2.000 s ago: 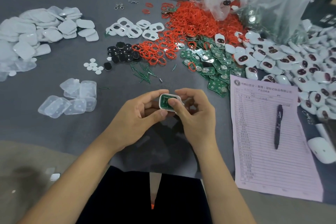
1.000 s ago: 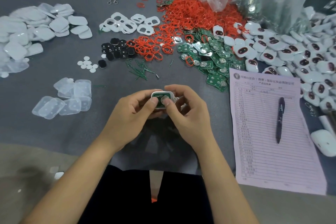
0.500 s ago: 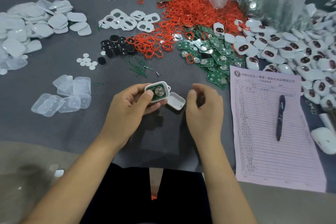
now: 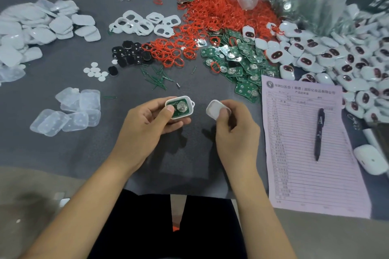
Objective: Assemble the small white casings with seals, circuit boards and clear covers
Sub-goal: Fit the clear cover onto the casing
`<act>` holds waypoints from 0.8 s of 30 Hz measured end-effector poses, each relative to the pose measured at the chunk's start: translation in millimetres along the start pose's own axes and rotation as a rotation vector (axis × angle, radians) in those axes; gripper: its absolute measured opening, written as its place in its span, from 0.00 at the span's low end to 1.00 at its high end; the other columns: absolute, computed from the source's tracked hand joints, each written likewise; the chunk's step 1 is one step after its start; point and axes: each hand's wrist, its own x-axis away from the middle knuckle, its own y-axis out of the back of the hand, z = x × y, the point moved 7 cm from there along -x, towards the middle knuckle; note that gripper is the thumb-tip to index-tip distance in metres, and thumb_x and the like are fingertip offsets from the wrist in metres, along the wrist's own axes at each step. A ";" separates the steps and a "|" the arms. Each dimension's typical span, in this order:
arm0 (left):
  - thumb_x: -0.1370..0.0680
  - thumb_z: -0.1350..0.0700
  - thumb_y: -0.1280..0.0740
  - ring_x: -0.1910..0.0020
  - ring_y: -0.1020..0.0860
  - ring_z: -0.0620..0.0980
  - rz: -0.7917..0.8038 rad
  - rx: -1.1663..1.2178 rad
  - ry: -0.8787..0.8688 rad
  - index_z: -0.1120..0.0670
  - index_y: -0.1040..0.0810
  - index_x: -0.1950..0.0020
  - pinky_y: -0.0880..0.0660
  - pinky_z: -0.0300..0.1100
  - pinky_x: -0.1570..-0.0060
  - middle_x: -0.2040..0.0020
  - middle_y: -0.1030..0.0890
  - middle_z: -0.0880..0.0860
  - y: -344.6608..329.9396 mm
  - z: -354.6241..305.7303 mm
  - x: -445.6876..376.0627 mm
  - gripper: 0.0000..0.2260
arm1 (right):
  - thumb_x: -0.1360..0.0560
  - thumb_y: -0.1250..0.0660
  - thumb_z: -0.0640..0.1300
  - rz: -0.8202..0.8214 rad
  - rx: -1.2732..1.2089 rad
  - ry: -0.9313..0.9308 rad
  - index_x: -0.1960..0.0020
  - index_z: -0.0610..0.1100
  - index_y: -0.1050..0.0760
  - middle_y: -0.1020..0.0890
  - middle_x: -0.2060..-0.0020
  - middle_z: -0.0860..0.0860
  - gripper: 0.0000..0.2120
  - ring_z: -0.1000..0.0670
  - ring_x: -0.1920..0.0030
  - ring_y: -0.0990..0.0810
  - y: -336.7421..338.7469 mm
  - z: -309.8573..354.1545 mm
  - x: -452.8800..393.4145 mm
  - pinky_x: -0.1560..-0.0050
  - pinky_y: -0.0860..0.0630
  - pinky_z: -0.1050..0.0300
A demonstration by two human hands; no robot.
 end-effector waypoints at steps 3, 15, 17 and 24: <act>0.14 0.63 0.39 0.47 0.13 0.56 0.006 0.001 0.006 0.59 0.20 0.33 0.18 0.38 0.50 0.43 0.13 0.55 0.5 0.2 0.4 0.12 | 0.19 0.34 0.37 -0.023 -0.203 -0.089 0.46 0.54 0.27 0.24 0.69 0.52 0.11 0.50 0.72 0.27 5.8 -8.1 -2.6 0.66 0.28 0.56; 0.14 0.64 0.40 0.47 0.13 0.57 0.025 -0.010 0.014 0.60 0.20 0.33 0.18 0.38 0.50 0.43 0.13 0.55 -0.9 0.6 0.3 0.12 | 0.17 0.38 0.33 0.040 -0.462 -0.264 0.37 0.48 0.19 0.15 0.65 0.53 0.16 0.56 0.70 0.21 11.1 -21.6 -5.7 0.65 0.24 0.64; 0.14 0.64 0.40 0.47 0.13 0.57 0.027 -0.014 0.015 0.61 0.20 0.33 0.18 0.38 0.50 0.43 0.13 0.55 -1.2 0.5 0.3 0.13 | 0.18 0.36 0.33 0.053 -0.468 -0.260 0.35 0.46 0.19 0.13 0.58 0.52 0.16 0.57 0.70 0.23 11.0 -20.8 -5.3 0.65 0.25 0.65; 0.14 0.64 0.39 0.48 0.13 0.58 0.025 -0.015 0.021 0.61 0.20 0.34 0.18 0.38 0.51 0.43 0.13 0.55 -1.2 1.0 -0.4 0.12 | 0.25 0.29 0.31 -0.081 -0.214 -0.143 0.48 0.43 0.20 0.15 0.57 0.49 0.10 0.57 0.61 0.20 18.7 -11.1 -1.3 0.58 0.27 0.67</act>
